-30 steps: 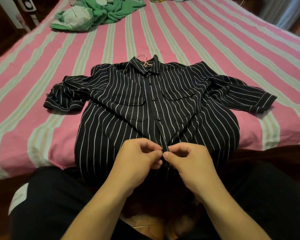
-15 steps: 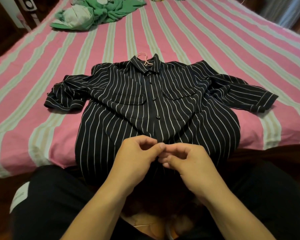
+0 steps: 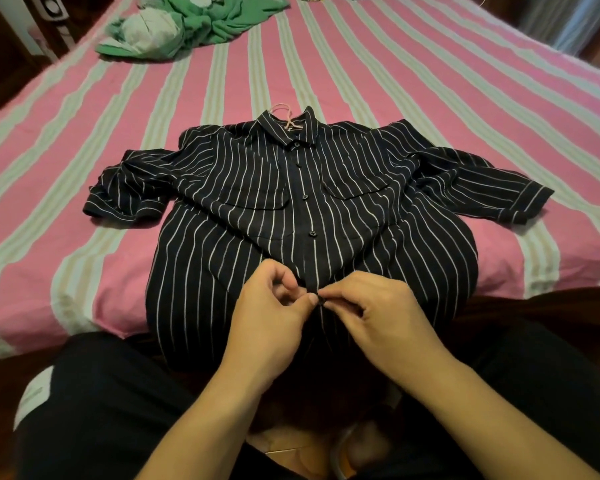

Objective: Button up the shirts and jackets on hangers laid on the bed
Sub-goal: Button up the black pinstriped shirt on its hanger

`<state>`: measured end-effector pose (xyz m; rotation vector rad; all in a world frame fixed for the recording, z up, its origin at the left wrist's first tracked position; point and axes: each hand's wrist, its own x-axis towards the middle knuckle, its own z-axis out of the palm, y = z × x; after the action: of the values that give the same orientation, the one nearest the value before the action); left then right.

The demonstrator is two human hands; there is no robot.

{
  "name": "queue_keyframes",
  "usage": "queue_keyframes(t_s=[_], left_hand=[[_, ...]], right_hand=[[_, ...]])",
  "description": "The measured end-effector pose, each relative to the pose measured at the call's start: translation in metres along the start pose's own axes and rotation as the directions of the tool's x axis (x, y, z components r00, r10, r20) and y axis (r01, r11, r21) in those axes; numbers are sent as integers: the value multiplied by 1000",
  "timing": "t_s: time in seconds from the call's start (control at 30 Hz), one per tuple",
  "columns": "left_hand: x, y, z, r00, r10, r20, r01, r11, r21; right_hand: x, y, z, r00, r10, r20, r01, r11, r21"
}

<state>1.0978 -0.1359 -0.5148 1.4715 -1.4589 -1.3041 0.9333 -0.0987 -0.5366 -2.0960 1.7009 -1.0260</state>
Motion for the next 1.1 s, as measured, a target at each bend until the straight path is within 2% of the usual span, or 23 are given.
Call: queue_keyframes(t_s=[0.13,0.23,0.27,0.33,0.4,0.43,0.5,0.57,0.63,0.7,0.73,0.8,0.87,0.93,1.0,1.1], left_hand=[[0,-1,-3,1000,0,13,0,1000,27],[-2,3,-3,999,8,52,-12,997,72],[0,3,-2,996,15,85,-27,990,138],[8,8,-6,974,-5,229,-77,935,348],[26,25,-18,905,-109,411,-92,893,440],[39,38,-27,886,-126,447,-93,895,437],[81,67,-45,935,-18,355,-156,877,455],[137,91,-56,967,170,190,-247,812,529],[200,100,-58,956,271,111,-279,725,630],[264,94,-57,961,257,101,-249,646,722],[287,87,-57,965,237,115,-234,574,785],[326,73,-59,953,253,169,-255,362,896],[356,59,-61,946,241,217,-271,218,938],[378,50,-60,948,180,263,-291,153,944],[391,45,-57,947,139,291,-309,138,941],[405,43,-58,961,167,220,-233,57,971]], right_hand=[[-2,0,0,999,-49,-3,48,988,-143],[-2,-3,5,998,62,-22,-63,994,-92],[-1,-4,4,993,120,10,-119,991,-63],[7,-4,-4,966,186,180,-173,981,-88],[27,-4,-24,917,186,352,-145,979,-142],[44,-2,-36,918,174,356,-131,981,-143],[94,8,-58,964,156,213,-125,980,-155],[157,30,-65,983,161,91,-137,963,-231],[222,67,-59,975,204,82,-166,928,-334],[277,117,-46,949,297,107,-225,873,-433],[293,141,-39,928,350,124,-246,830,-500],[317,184,-27,896,421,139,-251,741,-623],[333,215,-16,875,462,142,-251,685,-684],[343,230,-6,884,447,134,-227,664,-713],[349,233,1,909,393,139,-161,639,-752],[367,229,-6,941,321,107,-121,613,-781]])
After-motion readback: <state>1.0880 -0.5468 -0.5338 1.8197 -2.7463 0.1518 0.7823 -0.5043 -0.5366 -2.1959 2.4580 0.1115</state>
